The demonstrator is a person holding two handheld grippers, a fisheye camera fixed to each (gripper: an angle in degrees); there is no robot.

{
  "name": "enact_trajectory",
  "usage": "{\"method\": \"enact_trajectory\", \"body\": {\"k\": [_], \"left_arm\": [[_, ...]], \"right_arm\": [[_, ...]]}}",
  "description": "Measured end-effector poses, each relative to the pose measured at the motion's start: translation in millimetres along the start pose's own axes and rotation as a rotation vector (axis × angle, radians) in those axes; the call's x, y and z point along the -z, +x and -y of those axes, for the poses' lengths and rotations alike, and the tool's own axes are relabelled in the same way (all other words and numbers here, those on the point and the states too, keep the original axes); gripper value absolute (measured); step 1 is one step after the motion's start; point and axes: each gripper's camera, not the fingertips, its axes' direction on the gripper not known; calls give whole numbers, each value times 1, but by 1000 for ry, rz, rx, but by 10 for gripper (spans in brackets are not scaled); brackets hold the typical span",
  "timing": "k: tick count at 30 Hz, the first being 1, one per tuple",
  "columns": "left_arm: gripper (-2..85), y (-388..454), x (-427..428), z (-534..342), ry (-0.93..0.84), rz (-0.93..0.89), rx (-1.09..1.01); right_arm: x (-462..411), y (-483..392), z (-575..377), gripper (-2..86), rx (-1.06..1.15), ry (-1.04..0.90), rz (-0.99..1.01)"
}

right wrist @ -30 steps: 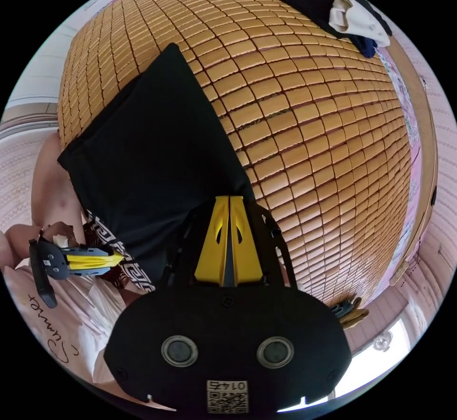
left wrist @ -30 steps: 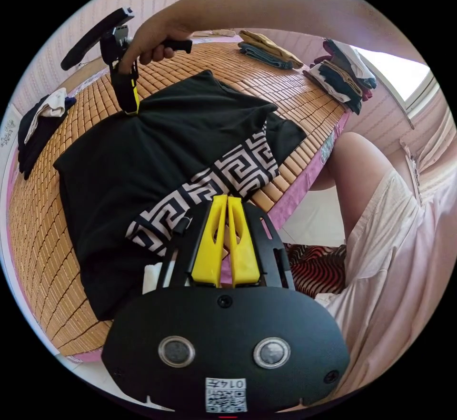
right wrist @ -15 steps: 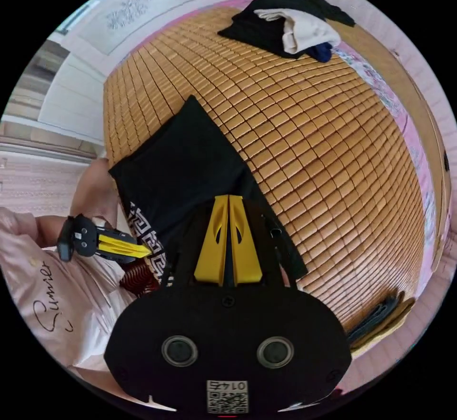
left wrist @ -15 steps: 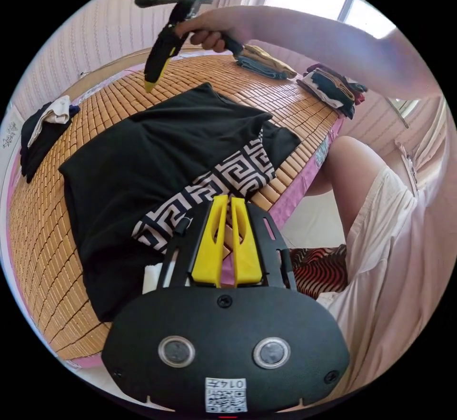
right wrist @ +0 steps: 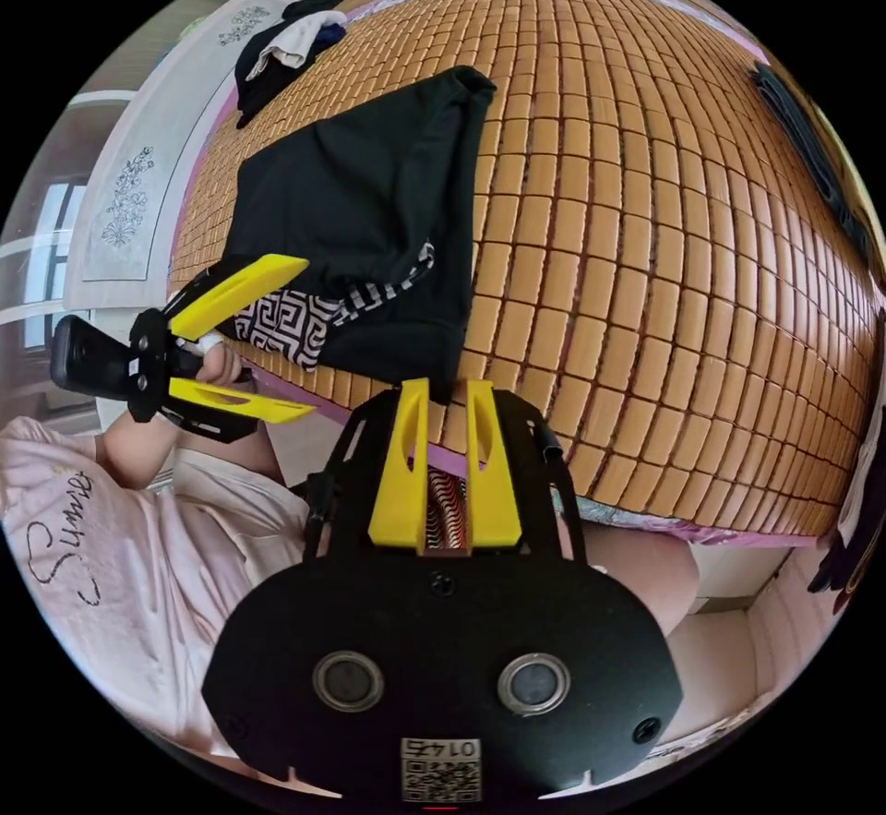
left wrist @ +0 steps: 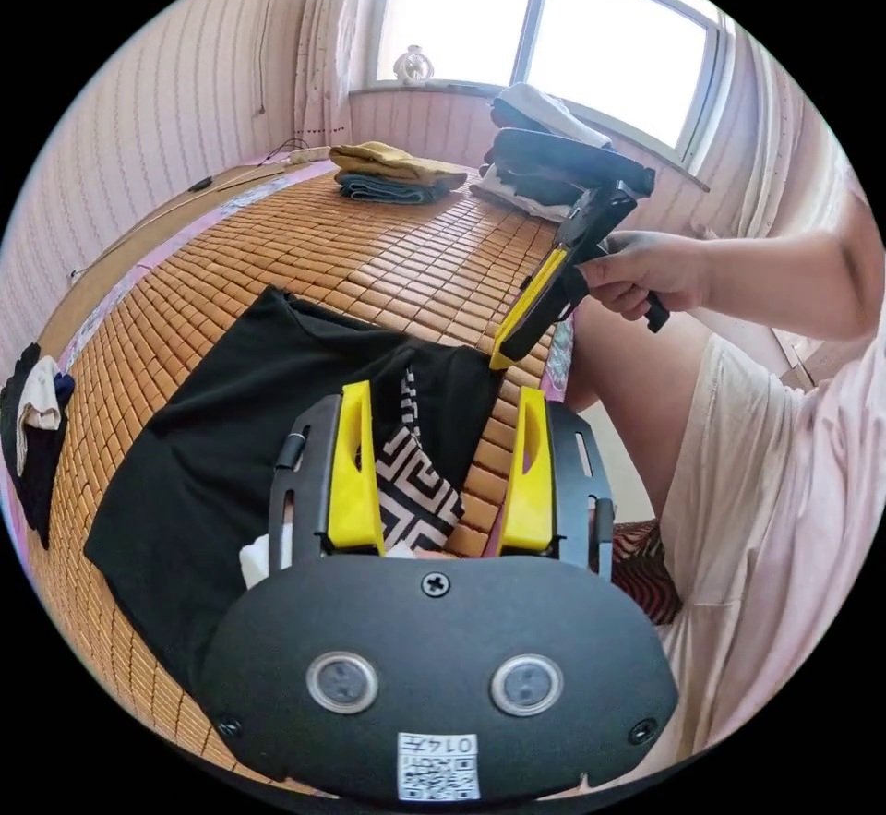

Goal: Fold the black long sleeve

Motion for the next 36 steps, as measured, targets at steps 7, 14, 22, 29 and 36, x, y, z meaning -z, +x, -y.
{"method": "enact_trajectory", "body": {"k": [7,14,22,29,36], "left_arm": [[219,2,-33,26,-63,-17,-22],[35,-10,-16,29,-67,70,171],[25,7,39,11,17,-81,102],[23,11,60,6,64,-168,73],[23,-11,77,43,328,-319,161]], "right_arm": [[44,50,-33,8,27,140,355],[75,77,-66,18,44,313,478],[37,185,-98,148,-338,498,711],[60,227,-122,63,-449,612,786],[189,230,-189,55,-355,776,586]]}}
